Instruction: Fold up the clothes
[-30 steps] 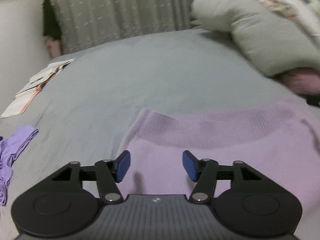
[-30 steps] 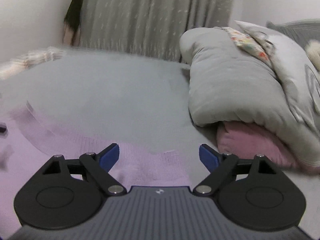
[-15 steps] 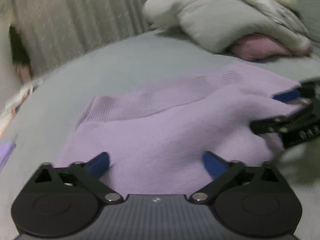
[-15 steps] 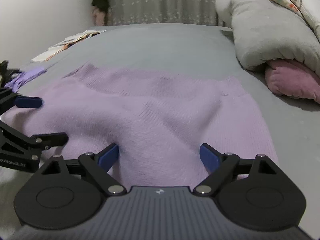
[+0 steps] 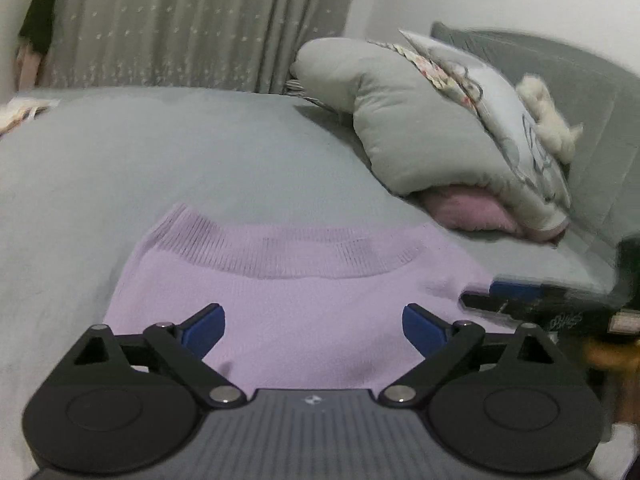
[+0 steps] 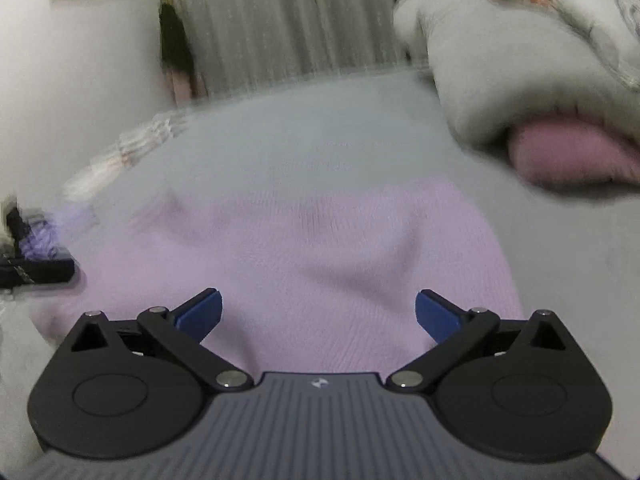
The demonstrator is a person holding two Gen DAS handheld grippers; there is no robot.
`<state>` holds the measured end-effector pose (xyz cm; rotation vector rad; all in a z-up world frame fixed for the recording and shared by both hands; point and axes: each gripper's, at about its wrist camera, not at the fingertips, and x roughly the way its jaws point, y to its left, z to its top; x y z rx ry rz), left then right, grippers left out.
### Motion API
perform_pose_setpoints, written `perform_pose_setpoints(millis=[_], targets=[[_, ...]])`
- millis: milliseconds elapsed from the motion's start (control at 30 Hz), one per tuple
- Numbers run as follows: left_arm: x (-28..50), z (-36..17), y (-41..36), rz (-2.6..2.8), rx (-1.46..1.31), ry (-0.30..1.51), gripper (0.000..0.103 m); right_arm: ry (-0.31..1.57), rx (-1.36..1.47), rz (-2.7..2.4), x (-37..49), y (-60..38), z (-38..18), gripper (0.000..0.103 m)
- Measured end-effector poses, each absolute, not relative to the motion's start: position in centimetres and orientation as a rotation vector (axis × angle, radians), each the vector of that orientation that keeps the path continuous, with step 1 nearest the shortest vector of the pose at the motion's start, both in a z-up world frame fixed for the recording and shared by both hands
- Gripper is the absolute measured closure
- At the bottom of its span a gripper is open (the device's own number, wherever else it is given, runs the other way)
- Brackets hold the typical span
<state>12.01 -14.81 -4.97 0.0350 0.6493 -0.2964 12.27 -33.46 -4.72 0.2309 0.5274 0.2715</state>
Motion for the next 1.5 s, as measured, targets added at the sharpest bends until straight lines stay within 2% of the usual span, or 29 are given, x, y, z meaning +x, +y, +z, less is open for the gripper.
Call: perform_pose_setpoints(millis=[67, 167, 267, 400, 500, 567, 633, 700, 733, 800, 900, 933, 1033, 1100, 1167, 1233, 1400, 1500], targets=[[14.0, -7.1, -16.2, -0.246, 0.088, 0.711, 0.006, 0.575, 0.116, 0.259, 13.9, -30.9, -5.0, 0.001], [16.5, -10.4, -16.3, -0.158, 0.068, 0.779, 0.0, 0.71, 0.072, 0.227, 16.5, -29.7, -10.6, 0.0], [16.6, -10.7, -15.2, -0.159, 0.008, 0.772, 0.001, 0.677, 0.103, 0.241, 16.2, -30.1, -10.9, 0.0], [15.0, -8.5, -13.9, -0.261, -0.111, 0.736, 0.008, 0.723, 0.139, 0.279, 16.5, -31.3, -9.1, 0.001], [14.4, -6.0, -13.6, -0.304, -0.171, 0.652, 0.006, 0.551, 0.271, 0.27, 15.2, -33.8, -5.6, 0.001], [15.6, -5.7, -15.0, -0.279, -0.107, 0.638, 0.005, 0.523, 0.299, 0.232, 15.8, -33.8, -5.0, 0.001], [17.6, -7.8, -17.5, -0.182, 0.098, 0.701, 0.005, 0.559, 0.25, 0.197, 17.0, -32.8, -5.5, 0.001], [19.4, -10.5, -19.3, -0.057, 0.306, 0.755, 0.004, 0.72, 0.08, 0.181, 18.7, -30.5, -8.6, 0.0], [19.9, -11.4, -19.1, -0.021, 0.33, 0.753, 0.002, 0.702, 0.0, 0.195, 19.0, -29.8, -10.7, 0.0], [20.8, -11.2, -17.3, 0.002, 0.221, 0.785, 0.002, 0.719, 0.022, 0.212, 19.1, -30.3, -10.5, 0.0], [21.1, -10.0, -16.8, 0.083, 0.324, 0.767, 0.003, 0.793, -0.008, 0.245, 20.7, -31.6, -8.4, 0.008], [21.1, -9.5, -16.6, 0.116, 0.371, 0.747, 0.003, 0.753, -0.038, 0.203, 21.1, -32.7, -7.1, 0.012], [21.2, -7.7, -15.4, 0.029, 0.403, 0.687, 0.004, 0.645, -0.09, 0.198, 22.3, -36.0, -4.7, 0.012], [21.8, -6.8, -14.8, -0.052, 0.429, 0.643, 0.004, 0.646, -0.105, 0.265, 23.5, -37.9, -4.4, 0.018], [22.2, -6.2, -14.1, -0.12, 0.463, 0.606, 0.004, 0.654, -0.195, 0.304, 24.2, -38.3, -4.9, 0.036], [22.7, -6.4, -13.8, -0.164, 0.488, 0.586, 0.004, 0.662, -0.266, 0.357, 24.7, -38.4, -5.6, 0.04], [24.0, -10.0, -14.1, -0.29, 0.675, 0.582, 0.004, 0.671, -0.325, 0.438, 25.4, -37.7, -7.3, 0.038], [24.3, -10.4, -14.6, -0.356, 0.679, 0.537, 0.004, 0.673, -0.331, 0.458, 25.7, -37.2, -8.1, 0.035]])
